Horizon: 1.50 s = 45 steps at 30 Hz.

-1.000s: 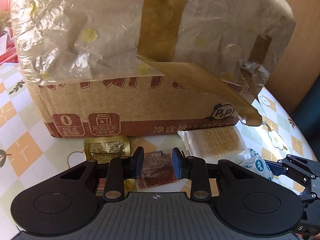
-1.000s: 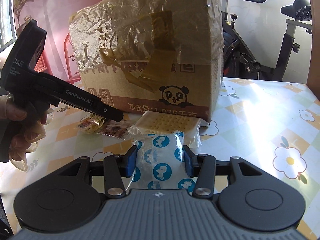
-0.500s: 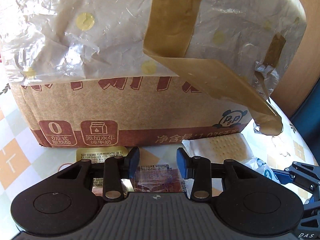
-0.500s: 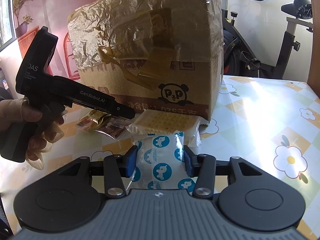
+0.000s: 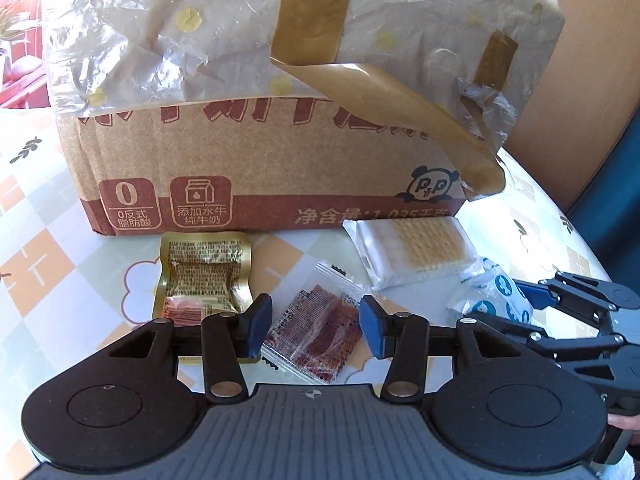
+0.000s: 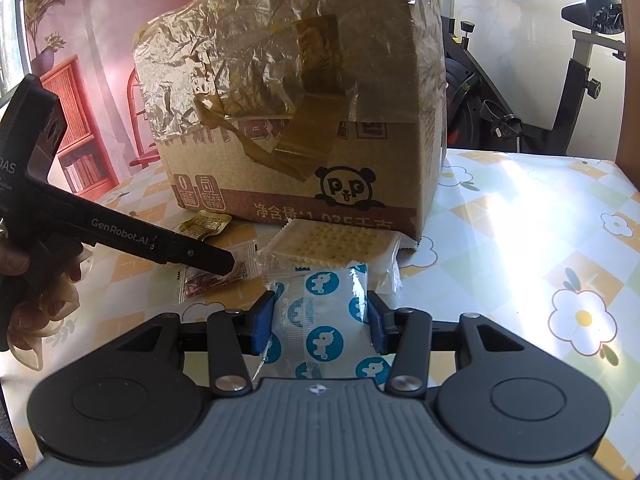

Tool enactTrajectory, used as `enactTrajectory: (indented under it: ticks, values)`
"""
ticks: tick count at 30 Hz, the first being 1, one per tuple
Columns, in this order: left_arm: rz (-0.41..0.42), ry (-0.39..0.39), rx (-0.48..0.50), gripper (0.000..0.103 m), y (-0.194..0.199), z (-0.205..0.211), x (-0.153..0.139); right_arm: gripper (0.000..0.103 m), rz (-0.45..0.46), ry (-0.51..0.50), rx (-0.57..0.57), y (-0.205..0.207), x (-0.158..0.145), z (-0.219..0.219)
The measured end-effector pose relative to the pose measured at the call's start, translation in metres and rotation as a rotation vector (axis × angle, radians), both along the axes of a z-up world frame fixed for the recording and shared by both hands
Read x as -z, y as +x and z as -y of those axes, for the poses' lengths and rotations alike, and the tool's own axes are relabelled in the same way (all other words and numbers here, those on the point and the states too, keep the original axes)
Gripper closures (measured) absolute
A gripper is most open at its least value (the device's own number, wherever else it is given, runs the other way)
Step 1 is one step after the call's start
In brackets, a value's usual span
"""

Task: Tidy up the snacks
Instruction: 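Grasp the red jerky packet with the left tool while the right holds the white packet, then carry both packets over the box and open both tools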

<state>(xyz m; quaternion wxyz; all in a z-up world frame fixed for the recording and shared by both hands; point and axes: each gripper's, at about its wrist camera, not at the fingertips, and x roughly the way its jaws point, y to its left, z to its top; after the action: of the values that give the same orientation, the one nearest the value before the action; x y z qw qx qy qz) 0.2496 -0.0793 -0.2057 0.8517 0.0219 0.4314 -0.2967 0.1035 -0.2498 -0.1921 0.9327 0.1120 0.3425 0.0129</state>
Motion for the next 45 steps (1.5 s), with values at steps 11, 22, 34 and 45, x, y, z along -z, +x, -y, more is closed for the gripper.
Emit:
enactTrajectory:
  ticks: [11, 22, 34, 45]
  values:
    - [0.099, 0.103, 0.078, 0.043, -0.007, 0.015, 0.003, 0.054, -0.001, 0.005, 0.005, 0.0, 0.0, 0.001]
    - [0.158, 0.14, 0.079, 0.061, -0.027, 0.022, 0.004, 0.054, -0.001, 0.004, 0.005, 0.0, 0.0, 0.0]
    - [0.199, 0.057, -0.053, 0.063, -0.055, -0.001, -0.026, 0.054, 0.002, 0.007, -0.006, 0.0, 0.0, 0.001]
    - [0.283, -0.026, -0.141, 0.063, -0.059, -0.028, -0.071, 0.055, 0.019, -0.047, -0.029, -0.001, -0.013, -0.008]
